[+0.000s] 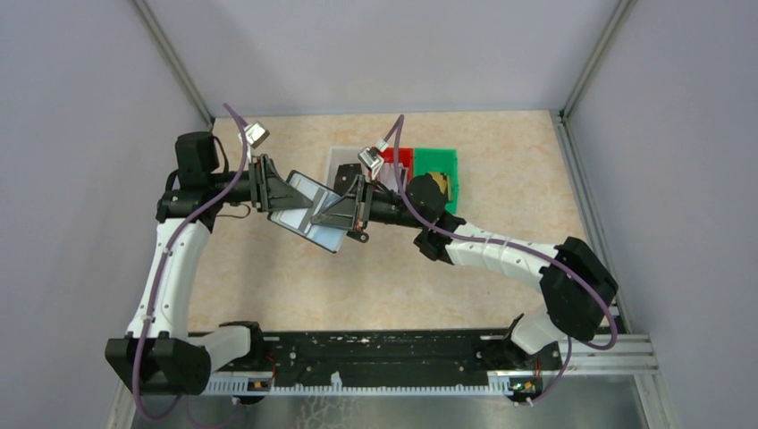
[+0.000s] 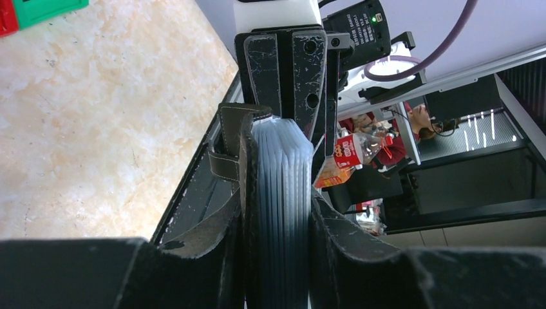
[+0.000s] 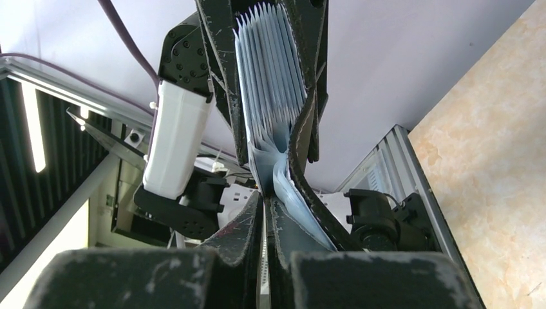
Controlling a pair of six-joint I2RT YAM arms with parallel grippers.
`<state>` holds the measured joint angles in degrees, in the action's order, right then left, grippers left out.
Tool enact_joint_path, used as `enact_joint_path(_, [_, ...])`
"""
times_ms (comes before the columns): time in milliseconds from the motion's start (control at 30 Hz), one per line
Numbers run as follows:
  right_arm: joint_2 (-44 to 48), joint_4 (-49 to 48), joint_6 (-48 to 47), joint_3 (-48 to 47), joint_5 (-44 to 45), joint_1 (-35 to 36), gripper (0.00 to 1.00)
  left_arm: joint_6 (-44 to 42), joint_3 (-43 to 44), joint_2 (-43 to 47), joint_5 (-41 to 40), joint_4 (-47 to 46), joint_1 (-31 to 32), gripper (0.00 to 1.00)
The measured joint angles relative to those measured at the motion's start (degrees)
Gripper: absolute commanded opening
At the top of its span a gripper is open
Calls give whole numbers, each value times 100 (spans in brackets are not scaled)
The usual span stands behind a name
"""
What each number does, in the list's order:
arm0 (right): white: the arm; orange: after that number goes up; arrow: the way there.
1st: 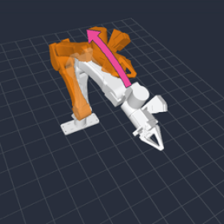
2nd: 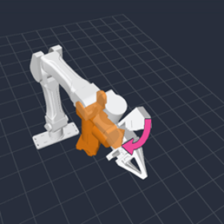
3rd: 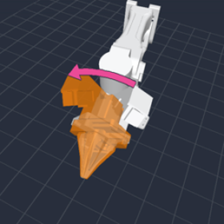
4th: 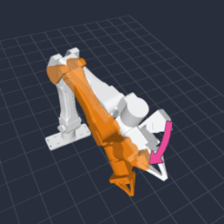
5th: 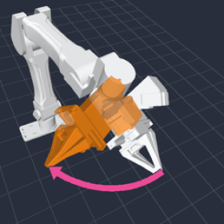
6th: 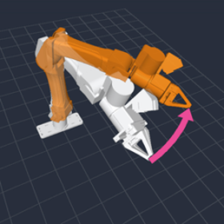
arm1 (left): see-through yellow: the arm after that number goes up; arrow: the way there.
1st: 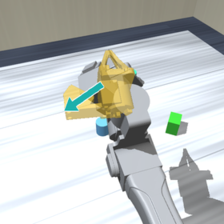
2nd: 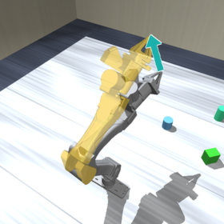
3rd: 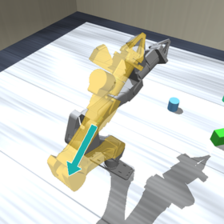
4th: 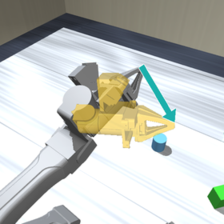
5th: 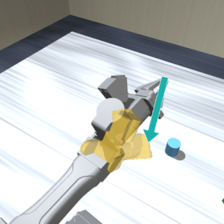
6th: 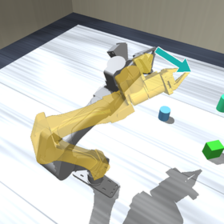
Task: Take the credit cards out of the card holder
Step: Remove the credit card from the card holder.
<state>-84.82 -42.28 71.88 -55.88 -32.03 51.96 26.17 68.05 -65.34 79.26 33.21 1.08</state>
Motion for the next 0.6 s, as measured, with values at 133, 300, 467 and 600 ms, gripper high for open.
enact_joint_path(133, [0,-9,74,13,0,0,0,59,-52,9,52,-74,0,41])
enact_joint_path(300, [0,-94,125,50,48,0,0,101,-52,48,83,-136,0,37])
enact_joint_path(467, [15,-238,149,166,164,0,0,101,-52,48,87,-133,-15,34])
enact_joint_path(600, [72,-323,146,282,264,0,0,103,-52,48,87,-133,-24,37])
